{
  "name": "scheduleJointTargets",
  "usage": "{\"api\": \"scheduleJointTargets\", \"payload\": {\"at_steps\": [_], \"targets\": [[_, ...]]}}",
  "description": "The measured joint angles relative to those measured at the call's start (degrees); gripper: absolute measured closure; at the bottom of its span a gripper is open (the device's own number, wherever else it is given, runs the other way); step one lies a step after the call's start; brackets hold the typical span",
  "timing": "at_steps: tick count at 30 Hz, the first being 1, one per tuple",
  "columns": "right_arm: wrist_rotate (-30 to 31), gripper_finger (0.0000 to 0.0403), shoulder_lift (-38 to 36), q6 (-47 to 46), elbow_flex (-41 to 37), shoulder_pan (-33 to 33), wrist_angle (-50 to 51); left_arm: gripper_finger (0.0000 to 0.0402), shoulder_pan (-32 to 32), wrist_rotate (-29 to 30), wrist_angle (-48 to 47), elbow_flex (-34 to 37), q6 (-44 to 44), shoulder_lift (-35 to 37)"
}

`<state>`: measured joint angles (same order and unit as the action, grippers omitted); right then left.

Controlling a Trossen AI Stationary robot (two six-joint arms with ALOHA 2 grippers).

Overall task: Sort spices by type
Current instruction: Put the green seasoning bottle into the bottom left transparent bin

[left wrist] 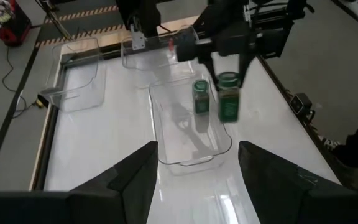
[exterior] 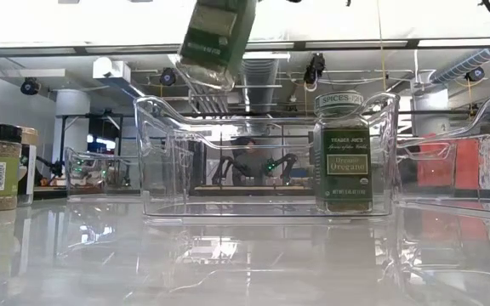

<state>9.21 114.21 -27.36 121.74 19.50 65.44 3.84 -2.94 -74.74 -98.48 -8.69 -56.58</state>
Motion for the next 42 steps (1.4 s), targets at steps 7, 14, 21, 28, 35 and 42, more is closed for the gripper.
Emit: {"api": "scheduleJointTargets", "payload": {"at_steps": [7, 14, 21, 28, 35, 42], "targets": [[0.0, 0.02, 0.93, 4.12, -0.08, -4.51, 9.09, 0.0194, 0.02, 0.0, 0.0, 0.0, 0.36, -0.02], [-0.69, 0.02, 2.86, 5.97, -1.16, -5.29, 9.6, 0.0194, 0.0, 0.0, 0.0, 0.0, 0.87, 0.22], [-5.15, 0.0202, 6.07, 5.36, -2.53, -5.31, 10.46, 0.0194, 0.01, -0.02, 0.0, 0.0, 0.9, 0.23], [-5.13, 0.0197, 6.75, 5.96, -4.07, -5.31, 10.66, 0.0194, 0.01, -0.02, 0.0, 0.02, 1.14, 0.15], [-4.87, 0.0202, 6.71, 8.94, -5.86, -5.16, 8.39, 0.0194, 0.01, -0.04, 0.0, 0.04, 1.43, 0.12], [-5.11, 0.0195, 6.67, 9.14, -8.17, -5.17, 5.95, 0.0194, 0.02, -0.04, -0.02, 0.04, 1.54, 0.26]]}}
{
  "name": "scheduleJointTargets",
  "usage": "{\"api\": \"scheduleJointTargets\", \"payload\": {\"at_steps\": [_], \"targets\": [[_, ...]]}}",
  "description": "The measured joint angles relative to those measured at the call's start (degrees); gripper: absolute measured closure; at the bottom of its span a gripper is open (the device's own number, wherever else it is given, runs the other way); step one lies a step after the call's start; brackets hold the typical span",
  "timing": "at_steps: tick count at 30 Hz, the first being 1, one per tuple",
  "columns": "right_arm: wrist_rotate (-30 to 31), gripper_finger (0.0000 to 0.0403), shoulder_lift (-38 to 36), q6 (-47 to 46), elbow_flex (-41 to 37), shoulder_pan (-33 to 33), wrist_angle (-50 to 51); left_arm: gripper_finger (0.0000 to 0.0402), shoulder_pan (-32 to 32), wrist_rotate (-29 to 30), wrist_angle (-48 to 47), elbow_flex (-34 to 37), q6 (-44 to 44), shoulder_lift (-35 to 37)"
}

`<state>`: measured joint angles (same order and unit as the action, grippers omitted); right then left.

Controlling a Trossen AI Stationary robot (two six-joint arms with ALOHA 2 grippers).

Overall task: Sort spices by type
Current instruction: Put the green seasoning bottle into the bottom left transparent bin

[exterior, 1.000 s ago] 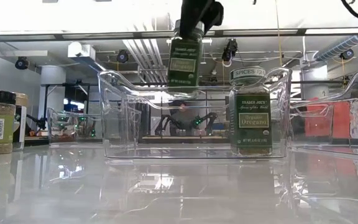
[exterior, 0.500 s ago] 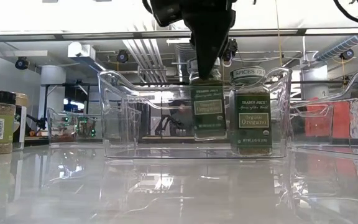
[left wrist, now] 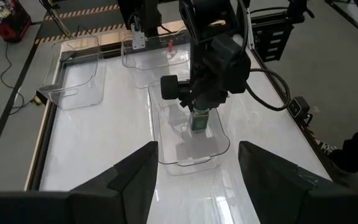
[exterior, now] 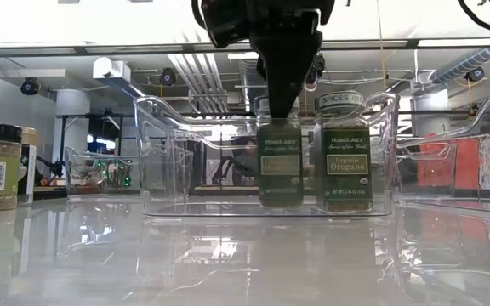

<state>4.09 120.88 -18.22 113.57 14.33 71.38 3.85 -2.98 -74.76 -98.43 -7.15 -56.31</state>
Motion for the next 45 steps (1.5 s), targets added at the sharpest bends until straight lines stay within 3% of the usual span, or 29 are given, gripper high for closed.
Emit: {"api": "scheduleJointTargets", "payload": {"at_steps": [45], "targets": [[-4.52, 0.0177, -0.46, -2.8, -0.34, 0.04, 1.38, 0.0194, 0.0, 0.02, 0.0, 0.0, -0.03, -0.07]]}}
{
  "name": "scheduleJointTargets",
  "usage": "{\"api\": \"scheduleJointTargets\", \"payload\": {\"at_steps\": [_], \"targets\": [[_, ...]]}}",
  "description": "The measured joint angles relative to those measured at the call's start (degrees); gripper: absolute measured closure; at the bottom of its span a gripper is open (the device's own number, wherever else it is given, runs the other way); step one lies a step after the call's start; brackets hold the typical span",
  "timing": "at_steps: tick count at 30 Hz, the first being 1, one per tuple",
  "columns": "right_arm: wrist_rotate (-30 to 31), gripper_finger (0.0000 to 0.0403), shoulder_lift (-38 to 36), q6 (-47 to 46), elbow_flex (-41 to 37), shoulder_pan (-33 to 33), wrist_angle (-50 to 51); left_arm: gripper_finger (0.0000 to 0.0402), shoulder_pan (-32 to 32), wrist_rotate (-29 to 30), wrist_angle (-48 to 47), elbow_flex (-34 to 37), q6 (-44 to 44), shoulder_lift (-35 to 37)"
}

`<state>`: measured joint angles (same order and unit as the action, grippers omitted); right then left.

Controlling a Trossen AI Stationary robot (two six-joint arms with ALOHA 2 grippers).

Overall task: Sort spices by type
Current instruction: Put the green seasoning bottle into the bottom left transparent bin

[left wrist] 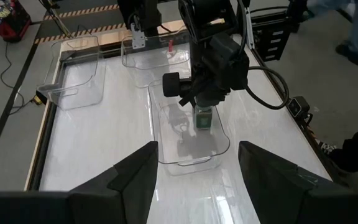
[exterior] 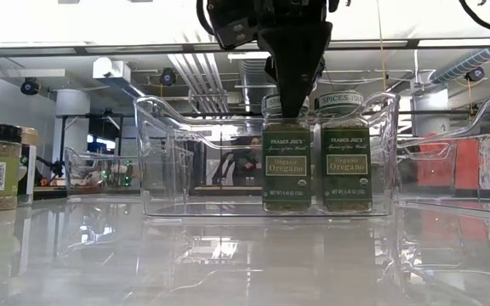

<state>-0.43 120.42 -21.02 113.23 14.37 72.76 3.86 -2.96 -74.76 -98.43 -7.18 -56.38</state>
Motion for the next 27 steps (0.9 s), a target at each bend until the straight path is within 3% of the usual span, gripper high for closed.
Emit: {"api": "scheduleJointTargets", "payload": {"at_steps": [14, 27], "targets": [[-0.04, 0.0191, -0.02, 1.61, 0.0, 0.0, 1.41, 0.0194, -0.01, 0.0, 0.0, 0.02, -0.02, -0.1], [-0.05, 0.0189, -0.02, 8.54, 0.0, -0.13, 1.59, 0.0194, -0.02, 0.0, 0.0, 0.02, -0.02, -0.09]]}}
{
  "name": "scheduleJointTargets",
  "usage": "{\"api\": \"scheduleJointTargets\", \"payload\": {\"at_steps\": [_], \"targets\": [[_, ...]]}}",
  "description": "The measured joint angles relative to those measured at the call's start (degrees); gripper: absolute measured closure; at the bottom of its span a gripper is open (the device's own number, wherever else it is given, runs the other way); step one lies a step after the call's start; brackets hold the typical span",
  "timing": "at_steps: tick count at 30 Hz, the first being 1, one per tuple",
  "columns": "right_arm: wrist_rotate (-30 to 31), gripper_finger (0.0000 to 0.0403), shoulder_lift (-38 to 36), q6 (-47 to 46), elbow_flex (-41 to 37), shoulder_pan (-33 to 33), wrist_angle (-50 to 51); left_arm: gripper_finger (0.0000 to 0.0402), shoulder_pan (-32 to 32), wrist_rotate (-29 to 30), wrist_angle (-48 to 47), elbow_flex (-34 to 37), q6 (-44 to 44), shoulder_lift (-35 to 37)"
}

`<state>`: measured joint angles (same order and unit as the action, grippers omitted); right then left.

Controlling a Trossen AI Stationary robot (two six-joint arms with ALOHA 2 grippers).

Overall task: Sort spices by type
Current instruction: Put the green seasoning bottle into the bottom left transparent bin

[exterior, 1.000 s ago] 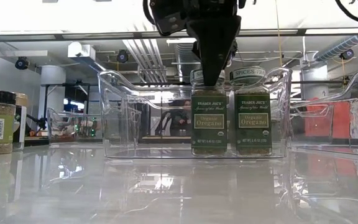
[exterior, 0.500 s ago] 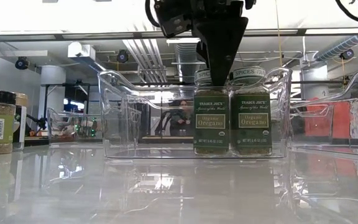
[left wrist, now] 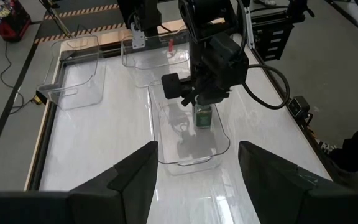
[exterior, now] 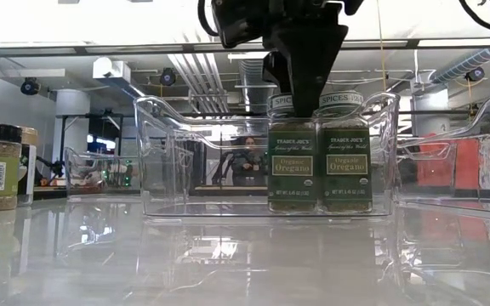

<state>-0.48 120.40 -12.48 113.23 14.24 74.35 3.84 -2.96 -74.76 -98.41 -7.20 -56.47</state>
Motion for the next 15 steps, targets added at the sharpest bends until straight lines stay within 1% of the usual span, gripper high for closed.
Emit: {"api": "scheduleJointTargets", "payload": {"at_steps": [7, 15], "targets": [[-0.02, 0.019, 0.0, 2.65, 0.0, 0.0, 0.07, 0.0194, 0.02, 0.0, 0.0, 0.0, 0.0, 0.0], [-0.01, 0.017, 0.0, 2.53, 0.0, 0.0, 0.04, 0.0194, 0.02, 0.0, 0.0, 0.0, 0.2, 0.0]]}}
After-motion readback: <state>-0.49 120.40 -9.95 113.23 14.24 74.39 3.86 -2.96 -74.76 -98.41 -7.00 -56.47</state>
